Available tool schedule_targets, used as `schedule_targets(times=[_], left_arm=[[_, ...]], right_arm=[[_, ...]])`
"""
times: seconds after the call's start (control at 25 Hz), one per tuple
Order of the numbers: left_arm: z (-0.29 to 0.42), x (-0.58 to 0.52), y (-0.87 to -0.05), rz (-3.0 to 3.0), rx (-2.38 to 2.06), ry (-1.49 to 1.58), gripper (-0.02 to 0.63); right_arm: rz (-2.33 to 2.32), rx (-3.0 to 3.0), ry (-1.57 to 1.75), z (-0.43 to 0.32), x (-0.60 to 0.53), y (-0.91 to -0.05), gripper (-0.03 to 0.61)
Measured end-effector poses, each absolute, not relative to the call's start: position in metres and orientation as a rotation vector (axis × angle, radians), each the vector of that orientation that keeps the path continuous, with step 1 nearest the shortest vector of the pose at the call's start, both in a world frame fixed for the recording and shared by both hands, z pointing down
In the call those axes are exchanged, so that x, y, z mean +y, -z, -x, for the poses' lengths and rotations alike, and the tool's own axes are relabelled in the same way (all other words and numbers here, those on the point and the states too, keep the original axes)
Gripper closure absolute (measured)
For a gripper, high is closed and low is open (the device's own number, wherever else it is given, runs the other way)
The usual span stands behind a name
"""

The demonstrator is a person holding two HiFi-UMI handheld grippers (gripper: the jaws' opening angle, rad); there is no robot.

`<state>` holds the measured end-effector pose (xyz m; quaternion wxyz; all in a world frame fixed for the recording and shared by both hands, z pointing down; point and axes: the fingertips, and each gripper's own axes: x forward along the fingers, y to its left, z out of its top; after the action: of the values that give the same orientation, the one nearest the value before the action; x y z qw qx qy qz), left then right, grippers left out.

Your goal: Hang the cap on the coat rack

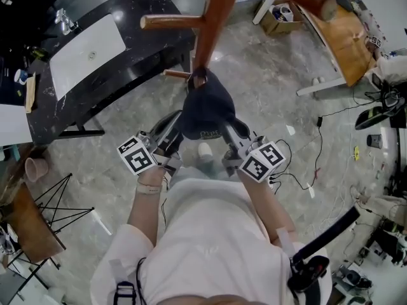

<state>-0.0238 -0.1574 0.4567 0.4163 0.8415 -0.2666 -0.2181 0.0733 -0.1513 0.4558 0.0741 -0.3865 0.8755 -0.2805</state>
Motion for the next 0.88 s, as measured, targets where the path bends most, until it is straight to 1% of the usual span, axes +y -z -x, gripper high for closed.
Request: schedule_targets(times=[0.36, 0.88], left_arm=[[0.03, -0.159, -0.466, -2.073, -0.69, 0.611, 0.606], [0.032, -0.15, -0.472, -2.059, -0.719, 0.619, 0.606]], right_arm=[[1.157, 2.609, 0.827, -0.075, -0.151, -0.464, 0.531], [1.156, 2.655, 0.748, -0.077, -0.14, -0.465, 0.531]])
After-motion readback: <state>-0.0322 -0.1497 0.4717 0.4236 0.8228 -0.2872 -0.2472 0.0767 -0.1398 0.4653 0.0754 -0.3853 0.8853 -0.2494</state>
